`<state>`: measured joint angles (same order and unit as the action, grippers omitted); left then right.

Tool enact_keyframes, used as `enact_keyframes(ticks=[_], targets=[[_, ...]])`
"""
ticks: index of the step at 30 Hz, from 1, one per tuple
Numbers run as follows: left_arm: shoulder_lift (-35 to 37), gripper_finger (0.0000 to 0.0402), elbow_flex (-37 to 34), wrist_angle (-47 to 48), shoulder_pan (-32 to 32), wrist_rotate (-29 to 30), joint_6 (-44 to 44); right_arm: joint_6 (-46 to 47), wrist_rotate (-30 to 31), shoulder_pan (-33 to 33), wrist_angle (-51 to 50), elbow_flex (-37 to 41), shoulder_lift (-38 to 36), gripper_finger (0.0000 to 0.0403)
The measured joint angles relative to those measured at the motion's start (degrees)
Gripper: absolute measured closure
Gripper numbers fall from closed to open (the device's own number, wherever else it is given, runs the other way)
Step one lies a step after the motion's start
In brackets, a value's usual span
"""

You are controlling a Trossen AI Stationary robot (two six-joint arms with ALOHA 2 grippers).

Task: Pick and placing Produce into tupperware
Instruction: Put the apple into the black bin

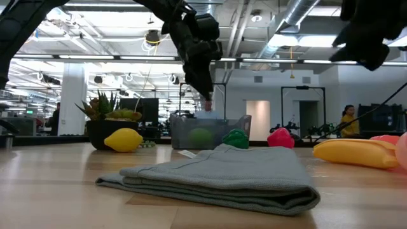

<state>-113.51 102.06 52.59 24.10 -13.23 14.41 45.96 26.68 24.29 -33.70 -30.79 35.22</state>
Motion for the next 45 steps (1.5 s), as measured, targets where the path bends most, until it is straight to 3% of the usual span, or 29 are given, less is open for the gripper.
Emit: enact_keyframes(ticks=[7,22,30,39,45], targets=[[0.0,0.0113,2.7,5.6,-1.3,-1.2,-1.1,-0.7,10.9,-1.0,-9.5,0.0,1.0,0.0216],[6.2,0.0113,5.7,9.1,-5.0,-2.5,-6.6,-6.7,9.0,-11.3,-10.2,0.0,6.9,0.0131],[13.6,0.0113,5.7,11.4,-8.4,4.5,-10.9,-16.4,7.5,-17.5,-3.5,0.0,11.0,0.0127],[23.8,0.0113,5.7,13.2,-13.7,17.8,-15.9,-26.5,-4.0,-27.5,1.3,0.0,14.6,0.0127],[30.6,0.0113,5.7,18.7,-18.2,28.6,-21.7,-38.2,-16.8,-37.8,7.0,0.1,15.2,0.0127]])
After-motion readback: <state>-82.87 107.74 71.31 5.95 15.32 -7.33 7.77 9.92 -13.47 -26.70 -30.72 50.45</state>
